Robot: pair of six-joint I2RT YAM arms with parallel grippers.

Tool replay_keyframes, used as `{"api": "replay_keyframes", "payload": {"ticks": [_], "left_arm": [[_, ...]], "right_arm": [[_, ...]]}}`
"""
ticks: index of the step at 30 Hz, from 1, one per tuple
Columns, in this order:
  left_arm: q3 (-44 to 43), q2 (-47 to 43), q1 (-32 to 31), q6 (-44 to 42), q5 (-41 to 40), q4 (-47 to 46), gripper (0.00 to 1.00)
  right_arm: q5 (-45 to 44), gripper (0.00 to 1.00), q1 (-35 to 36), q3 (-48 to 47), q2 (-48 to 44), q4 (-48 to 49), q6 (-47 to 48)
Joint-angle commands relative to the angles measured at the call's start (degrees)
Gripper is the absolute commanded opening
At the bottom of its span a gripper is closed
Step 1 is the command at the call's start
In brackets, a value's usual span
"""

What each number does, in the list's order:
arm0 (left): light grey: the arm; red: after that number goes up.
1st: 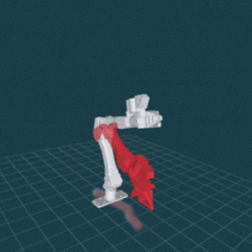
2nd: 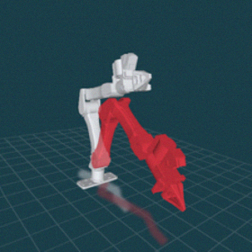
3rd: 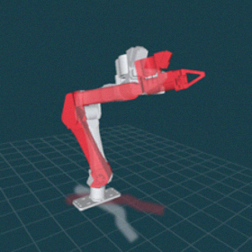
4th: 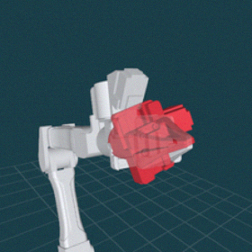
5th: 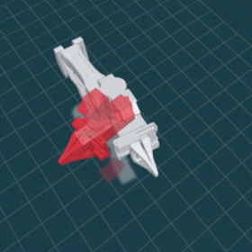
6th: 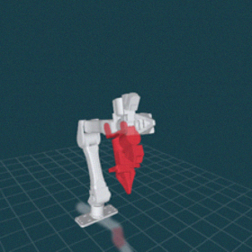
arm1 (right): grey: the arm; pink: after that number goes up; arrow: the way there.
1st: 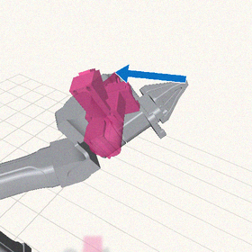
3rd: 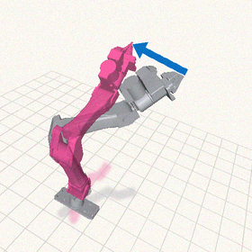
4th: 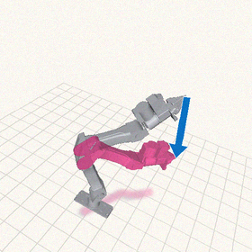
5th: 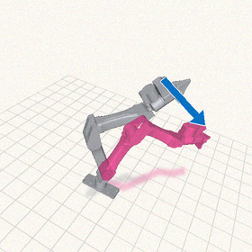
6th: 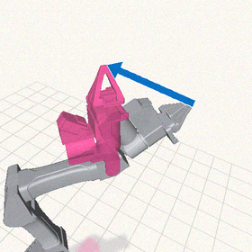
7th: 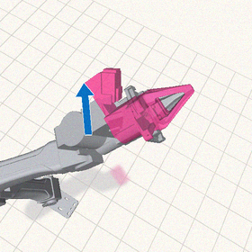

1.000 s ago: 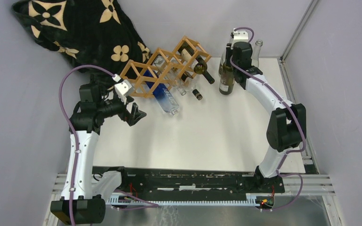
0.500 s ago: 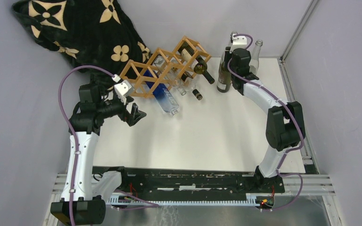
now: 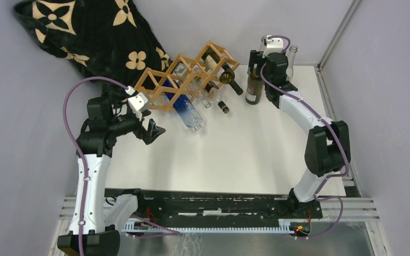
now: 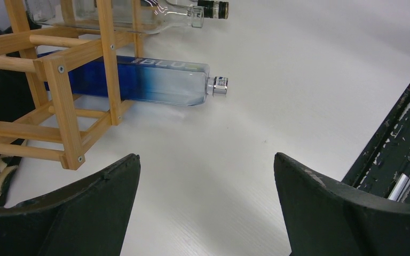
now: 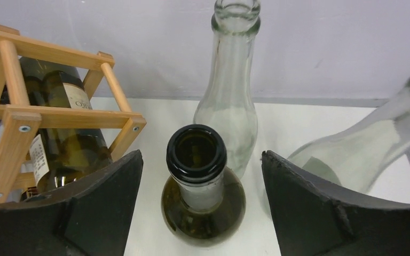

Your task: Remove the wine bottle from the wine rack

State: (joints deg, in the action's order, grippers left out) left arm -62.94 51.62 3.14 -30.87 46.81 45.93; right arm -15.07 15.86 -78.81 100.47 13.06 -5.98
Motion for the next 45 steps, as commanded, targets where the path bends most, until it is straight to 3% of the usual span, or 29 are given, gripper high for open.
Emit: {"api": "replay_keyframes", "payload": {"ticks": [1,7,14,25,36,45], "left_arm": [[-0.6,-0.6,0.1,0.1,2.1,-1.9,1.0],[-1.3,-0.2,0.1,0.9,1.2,-2.0,1.0],[-1.2,-0.3,0.1,0.2,0.3,-1.9,1.0],[-0.7,-1.8,0.1,0.5,0.1,-2.0,1.0],[-0.4,-1.9,0.2,0.0,0.1,-1.9,1.0],[-0.1,-2.0,0.1,-1.2,0.3,-1.2,1.0]], "right_arm": [[-0.7,0.9,0.2,-3.6,-7.1,-4.0,-1.4],[-3.5,0.9,2.7,2.2,-18.1,-6.8,-7.0],[-1.2,0.86,13.6,6.1,-22.9,-10.4,-10.9],[24.2,0.87,16.7,-10.0,0.6,-23.5,-12.6],[31.1,0.87,17.3,-14.7,12.7,-20.6,-15.8],[32.2,0.73,17.3,-23.5,22.1,-22.4,-16.3]]}}
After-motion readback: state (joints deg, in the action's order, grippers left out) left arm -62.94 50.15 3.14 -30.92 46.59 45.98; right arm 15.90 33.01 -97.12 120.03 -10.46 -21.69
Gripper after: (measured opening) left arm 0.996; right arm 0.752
